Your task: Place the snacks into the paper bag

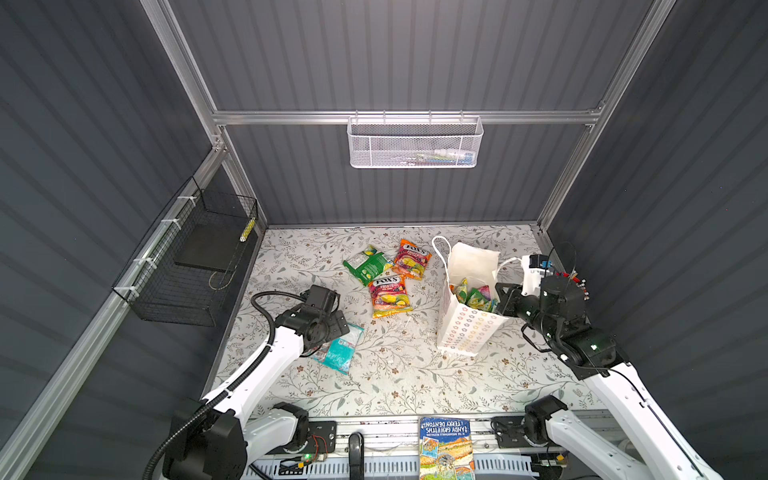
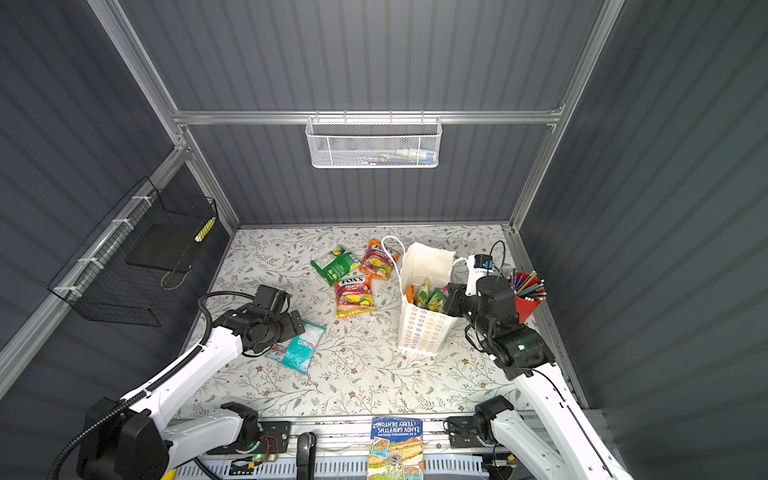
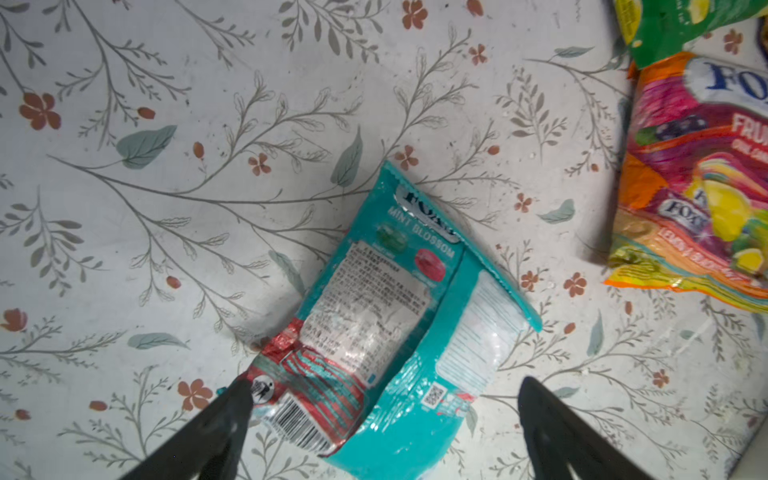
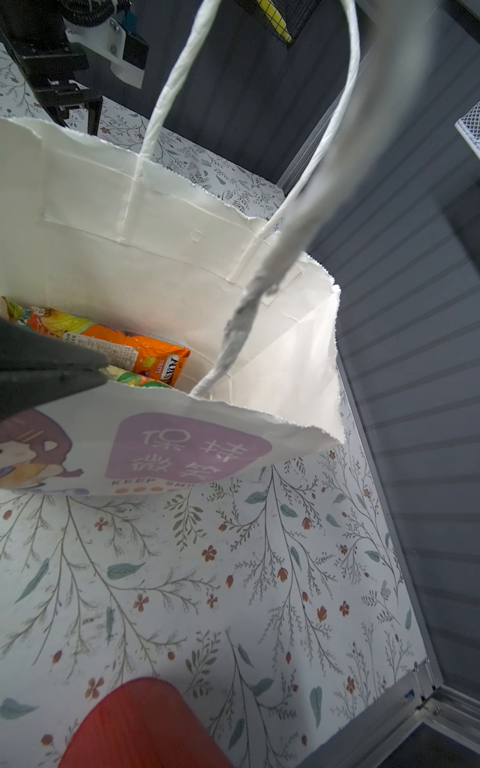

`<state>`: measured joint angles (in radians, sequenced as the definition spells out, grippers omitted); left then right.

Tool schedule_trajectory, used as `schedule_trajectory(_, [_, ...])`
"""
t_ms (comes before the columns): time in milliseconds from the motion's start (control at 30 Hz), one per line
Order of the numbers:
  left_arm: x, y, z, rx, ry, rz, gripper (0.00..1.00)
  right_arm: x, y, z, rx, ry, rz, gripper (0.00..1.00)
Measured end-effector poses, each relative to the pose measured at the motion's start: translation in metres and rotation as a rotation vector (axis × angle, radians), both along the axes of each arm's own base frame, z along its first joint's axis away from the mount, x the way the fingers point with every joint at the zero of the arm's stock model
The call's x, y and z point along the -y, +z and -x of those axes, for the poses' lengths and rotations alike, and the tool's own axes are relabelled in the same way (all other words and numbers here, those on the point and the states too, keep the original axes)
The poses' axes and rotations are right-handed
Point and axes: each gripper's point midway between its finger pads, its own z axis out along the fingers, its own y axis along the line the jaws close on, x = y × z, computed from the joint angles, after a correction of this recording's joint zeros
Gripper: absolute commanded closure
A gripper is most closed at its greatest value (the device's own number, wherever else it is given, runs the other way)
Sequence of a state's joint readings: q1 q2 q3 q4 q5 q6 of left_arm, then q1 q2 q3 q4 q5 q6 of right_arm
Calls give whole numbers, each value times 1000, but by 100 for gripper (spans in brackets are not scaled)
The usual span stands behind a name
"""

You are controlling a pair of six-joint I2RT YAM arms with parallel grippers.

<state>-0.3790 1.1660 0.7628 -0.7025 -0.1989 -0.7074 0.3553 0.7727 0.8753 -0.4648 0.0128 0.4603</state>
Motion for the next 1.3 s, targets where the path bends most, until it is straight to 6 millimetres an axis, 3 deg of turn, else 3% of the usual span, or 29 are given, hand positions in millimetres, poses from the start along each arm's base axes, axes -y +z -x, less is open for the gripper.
schedule_trajectory(300, [11, -46, -10, -146, -63, -36, 0, 0, 0, 0, 0, 3, -1, 100])
schedule_trajectory(433, [13, -54, -23, -159, -76, -63, 2, 0, 0, 0, 0, 3, 0, 100])
schedule_trajectory(600, [14, -56, -35, -136, -78, -85, 21, 0, 0, 0, 0, 3, 0, 100])
schedule_trajectory(767, [14, -56, -44, -114, -78, -94, 50, 0, 0, 0, 0, 3, 0, 100])
schedule_trajectory(933, [17, -52, -49, -96, -77, -81, 65, 0, 0, 0, 0, 3, 0, 100])
schedule_trajectory(1100, [30, -27, -47, -48, -110, 4, 77, -1, 0, 0, -1, 4, 1, 100])
schedule_trajectory(1167, [36, -3, -50, 5, -128, 49, 81, -1, 0, 0, -1, 4, 1, 100])
schedule_trajectory(1300, [56, 64, -62, 159, -171, 174, 84, -1, 0, 0, 1, 7, 6, 100])
